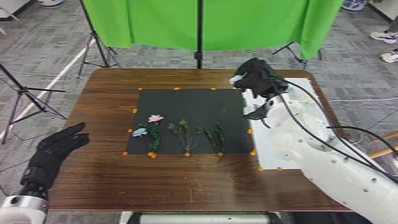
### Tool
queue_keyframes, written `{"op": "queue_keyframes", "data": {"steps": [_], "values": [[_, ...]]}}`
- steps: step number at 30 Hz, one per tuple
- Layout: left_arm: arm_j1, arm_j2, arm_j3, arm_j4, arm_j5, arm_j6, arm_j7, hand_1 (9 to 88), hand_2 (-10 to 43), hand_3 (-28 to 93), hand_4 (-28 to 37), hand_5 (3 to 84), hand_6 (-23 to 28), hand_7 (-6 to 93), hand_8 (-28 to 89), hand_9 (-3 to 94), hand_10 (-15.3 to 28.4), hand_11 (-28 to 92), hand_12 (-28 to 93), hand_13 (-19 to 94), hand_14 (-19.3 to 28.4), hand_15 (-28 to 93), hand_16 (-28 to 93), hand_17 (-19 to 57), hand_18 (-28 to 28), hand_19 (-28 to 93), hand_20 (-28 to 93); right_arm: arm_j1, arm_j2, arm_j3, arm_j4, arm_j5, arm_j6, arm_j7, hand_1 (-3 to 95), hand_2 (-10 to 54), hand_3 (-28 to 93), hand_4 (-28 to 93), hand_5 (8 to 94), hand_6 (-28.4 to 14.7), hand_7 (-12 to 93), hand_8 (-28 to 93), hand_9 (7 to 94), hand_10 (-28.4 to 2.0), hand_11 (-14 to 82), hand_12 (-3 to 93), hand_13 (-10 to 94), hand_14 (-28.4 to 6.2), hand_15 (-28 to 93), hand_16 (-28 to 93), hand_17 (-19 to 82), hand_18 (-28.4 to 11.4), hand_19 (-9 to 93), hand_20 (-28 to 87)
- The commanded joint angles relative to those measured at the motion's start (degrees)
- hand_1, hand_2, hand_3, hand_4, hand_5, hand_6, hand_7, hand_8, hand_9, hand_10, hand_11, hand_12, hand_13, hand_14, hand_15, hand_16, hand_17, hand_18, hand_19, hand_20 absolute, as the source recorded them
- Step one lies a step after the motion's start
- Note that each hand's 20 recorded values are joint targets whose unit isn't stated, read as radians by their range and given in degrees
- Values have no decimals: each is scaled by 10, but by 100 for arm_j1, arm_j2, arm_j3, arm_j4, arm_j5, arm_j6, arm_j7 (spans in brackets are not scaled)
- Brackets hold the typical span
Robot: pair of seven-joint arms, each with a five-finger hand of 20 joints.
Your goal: Arrange flowers
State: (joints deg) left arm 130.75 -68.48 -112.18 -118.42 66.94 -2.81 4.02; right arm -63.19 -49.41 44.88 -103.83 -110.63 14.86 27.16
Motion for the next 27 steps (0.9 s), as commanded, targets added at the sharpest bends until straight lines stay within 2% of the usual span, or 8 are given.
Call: {"op": "queue_keyframes", "data": {"steps": [1, 6, 11, 14, 21, 27], "values": [[-87, 72, 56, 76, 8, -95, -107, 336, 76, 649, -112, 424, 63, 91, -59, 436, 143, 182, 105, 364, 184, 154, 0, 91, 125, 108, 190, 525, -1208, -706, 279, -155, -526, -103, 597, -95, 576, -164, 804, 18, 227, 62, 933, -80, 147, 397, 932, -2, 594, 382, 636, -150, 932, 622], [-114, 95, 72, 103, 5, -149, -128, 336, 75, 648, -111, 424, 63, 91, -59, 436, 143, 181, 104, 364, 184, 154, 0, 91, 125, 108, 190, 661, -1477, -981, 566, -215, -798, -94, 595, -95, 575, -163, 801, 19, 228, 65, 932, -80, 144, 397, 931, -4, 593, 383, 633, -151, 932, 621], [-140, 100, 107, 114, 9, -142, -117, 335, 74, 650, -110, 424, 64, 91, -59, 436, 143, 180, 104, 363, 185, 153, 0, 90, 125, 109, 190, 748, -1684, -1166, 811, -224, -1024, -20, 594, -95, 571, -160, 798, 20, 230, 64, 929, -82, 145, 395, 929, -4, 593, 383, 631, -151, 932, 619], [-206, 102, 150, 156, 18, -192, -98, 333, 72, 651, -111, 423, 64, 90, -59, 435, 143, 180, 104, 362, 185, 152, 0, 89, 126, 109, 189, 822, -1798, -1302, 1023, -225, -1104, -20, 590, -95, 572, -159, 797, 21, 231, 63, 929, -82, 146, 393, 929, -4, 591, 382, 631, -150, 932, 617], [-150, 59, 126, 119, 22, -160, -86, 332, 70, 652, -111, 422, 64, 88, -58, 433, 144, 179, 104, 361, 185, 151, 1, 88, 127, 108, 187, 830, -1823, -1369, 1078, -232, -1210, -64, 570, -95, 577, -155, 790, 20, 226, 60, 926, -85, 163, 380, 932, -2, 581, 378, 632, -146, 932, 602], [-156, 52, 116, 135, 26, -209, -82, 331, 68, 652, -111, 421, 64, 88, -58, 432, 143, 177, 105, 361, 184, 151, 2, 86, 127, 107, 187, 800, -1826, -1316, 1103, -199, -1448, -93, 543, -95, 563, -151, 762, 12, 216, 61, 904, -92, 190, 357, 932, -2, 568, 384, 626, -150, 932, 589]]}}
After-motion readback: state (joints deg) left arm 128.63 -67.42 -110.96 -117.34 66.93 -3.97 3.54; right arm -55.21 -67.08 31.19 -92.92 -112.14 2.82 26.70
